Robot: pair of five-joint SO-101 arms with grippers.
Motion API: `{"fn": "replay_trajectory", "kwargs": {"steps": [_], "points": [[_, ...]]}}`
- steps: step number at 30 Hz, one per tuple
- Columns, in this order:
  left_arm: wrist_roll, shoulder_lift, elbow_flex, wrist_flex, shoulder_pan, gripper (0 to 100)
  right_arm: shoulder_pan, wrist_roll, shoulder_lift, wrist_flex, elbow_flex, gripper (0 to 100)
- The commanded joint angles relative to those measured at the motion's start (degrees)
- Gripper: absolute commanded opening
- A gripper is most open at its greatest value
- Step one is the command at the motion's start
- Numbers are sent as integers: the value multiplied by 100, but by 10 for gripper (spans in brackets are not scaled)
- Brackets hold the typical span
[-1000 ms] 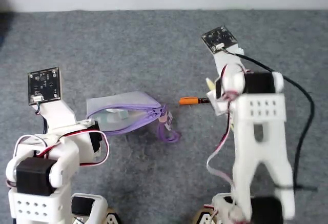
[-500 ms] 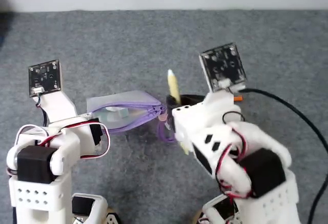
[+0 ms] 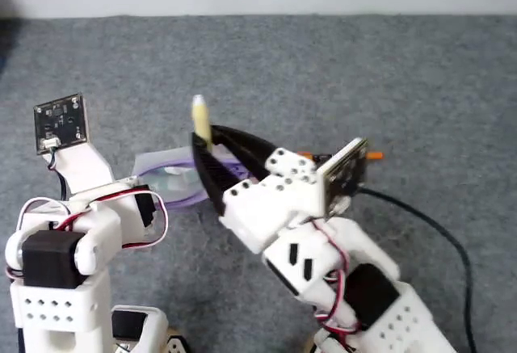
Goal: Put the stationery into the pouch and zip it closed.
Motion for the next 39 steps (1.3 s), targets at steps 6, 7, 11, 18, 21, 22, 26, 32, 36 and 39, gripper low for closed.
{"fn": "replay_trajectory", "kwargs": {"steps": [6,7,11,18,21,22,26,32,36,39], "points": [[62,114,-180,35,-44,11,-505,862,-92,-2255,782,8],[62,114,-180,35,-44,11,-523,949,-92,-2396,765,8],[62,123,-171,18,-44,11,-532,1204,-92,-2519,457,8],[62,123,-171,9,-44,11,-505,993,251,-2185,396,8],[62,123,-171,9,-44,11,-497,774,629,-2580,492,8],[62,123,-171,9,-44,11,-497,756,778,-2765,545,8],[62,123,-171,26,-44,11,-479,747,1314,-3530,782,8],[62,123,-180,35,-44,11,-400,738,1279,-3556,1222,8],[62,123,-180,18,-44,11,-400,378,567,-2774,1521,8],[62,123,-180,9,-44,11,-400,70,-13,-1701,1556,8]]}}
